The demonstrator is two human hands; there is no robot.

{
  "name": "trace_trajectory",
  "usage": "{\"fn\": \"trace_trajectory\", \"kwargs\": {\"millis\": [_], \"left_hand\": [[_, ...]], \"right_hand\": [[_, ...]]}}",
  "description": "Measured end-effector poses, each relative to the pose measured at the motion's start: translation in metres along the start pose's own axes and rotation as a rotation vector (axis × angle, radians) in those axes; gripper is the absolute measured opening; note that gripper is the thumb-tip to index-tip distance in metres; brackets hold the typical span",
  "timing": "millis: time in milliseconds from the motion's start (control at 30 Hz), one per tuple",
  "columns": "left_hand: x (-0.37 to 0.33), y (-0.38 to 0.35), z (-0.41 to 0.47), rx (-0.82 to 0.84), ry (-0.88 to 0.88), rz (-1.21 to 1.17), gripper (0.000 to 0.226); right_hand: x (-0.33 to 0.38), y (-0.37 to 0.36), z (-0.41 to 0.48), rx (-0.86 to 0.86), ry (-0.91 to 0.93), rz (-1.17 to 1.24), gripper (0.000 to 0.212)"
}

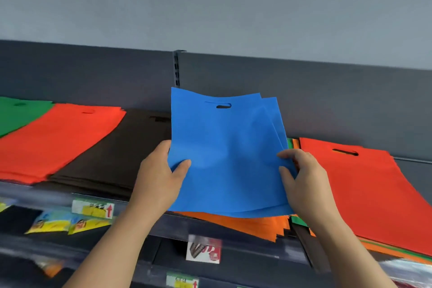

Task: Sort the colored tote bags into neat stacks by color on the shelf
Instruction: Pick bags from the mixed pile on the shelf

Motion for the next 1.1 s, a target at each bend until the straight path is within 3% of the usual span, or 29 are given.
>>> {"fn": "trace_trajectory", "kwargs": {"millis": [500, 800, 1100], "left_hand": [[0.151, 0.218, -0.042, -0.030, 0.179, 0.064, 0.036], [0.234, 0.296, -0.042, -0.157, 0.315, 0.077, 0.037], [0.301, 0.353, 0.012, -0.208, 0.353, 0.105, 0.032]], "right_hand": [[0.191, -0.195, -0.002, 0.134, 0.149, 0.088, 0.022], [0.273, -0.291, 0.026, 0.260, 0.241, 0.107, 0.024], [0.327, -0.365, 0.081, 0.259, 0.310, 0.108, 0.030]]}}
Point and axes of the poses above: each hand's wrist, its own z-axis towards the middle knuckle, its own y-axis out of the back of the hand, x = y × z, the point moved 3 cm from there along z, towards the middle knuckle, and after that the axes turned 10 degrees about x, right-handed, at the moved point
